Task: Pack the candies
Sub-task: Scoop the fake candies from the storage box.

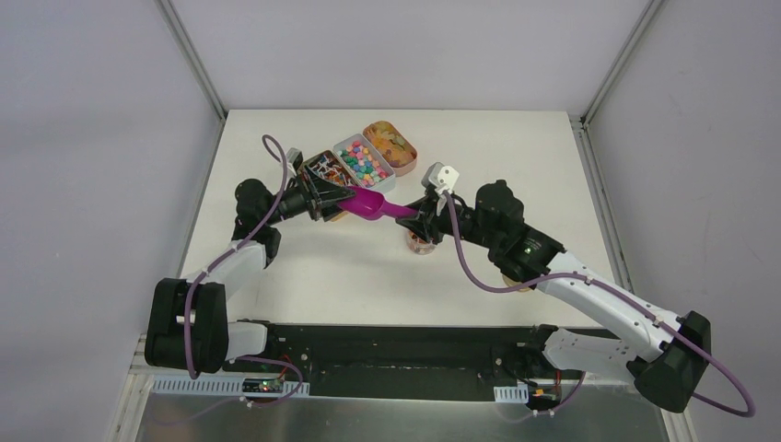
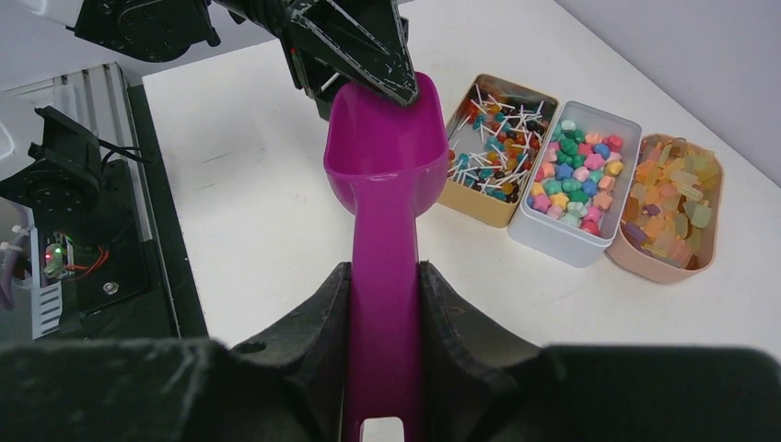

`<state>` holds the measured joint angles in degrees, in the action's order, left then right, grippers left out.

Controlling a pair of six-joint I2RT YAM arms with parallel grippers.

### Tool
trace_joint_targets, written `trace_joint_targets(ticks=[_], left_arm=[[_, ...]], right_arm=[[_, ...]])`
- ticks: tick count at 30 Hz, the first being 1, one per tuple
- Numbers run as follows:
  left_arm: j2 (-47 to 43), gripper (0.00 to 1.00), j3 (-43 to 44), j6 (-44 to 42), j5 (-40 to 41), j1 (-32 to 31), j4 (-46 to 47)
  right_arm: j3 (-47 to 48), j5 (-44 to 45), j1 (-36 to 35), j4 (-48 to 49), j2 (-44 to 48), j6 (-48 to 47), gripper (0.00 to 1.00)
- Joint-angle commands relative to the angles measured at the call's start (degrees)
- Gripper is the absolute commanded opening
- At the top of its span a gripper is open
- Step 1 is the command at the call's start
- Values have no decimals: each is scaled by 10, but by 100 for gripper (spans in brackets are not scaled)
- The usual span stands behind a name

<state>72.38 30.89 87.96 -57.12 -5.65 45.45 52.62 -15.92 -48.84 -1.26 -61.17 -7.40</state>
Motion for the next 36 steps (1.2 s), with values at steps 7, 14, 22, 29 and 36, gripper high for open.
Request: trace_joint_targets(ticks=[7, 14, 22, 29, 36], left_arm=[[-62, 75, 93, -292, 70, 29, -321], [-100, 99, 177, -498, 170, 47, -528], [-121, 99, 175, -631, 268, 45, -603], [-118, 99, 170, -655, 282, 43, -612], [-119, 99, 164, -656, 274, 43, -612]], right_arm=[[40, 93, 10, 17, 10, -37, 0], [153, 141, 79, -85, -82, -56, 0], [355, 225, 127, -252, -271, -73, 0], [524, 251, 136, -364, -422, -93, 0], [619, 264, 136, -414, -519, -95, 0]])
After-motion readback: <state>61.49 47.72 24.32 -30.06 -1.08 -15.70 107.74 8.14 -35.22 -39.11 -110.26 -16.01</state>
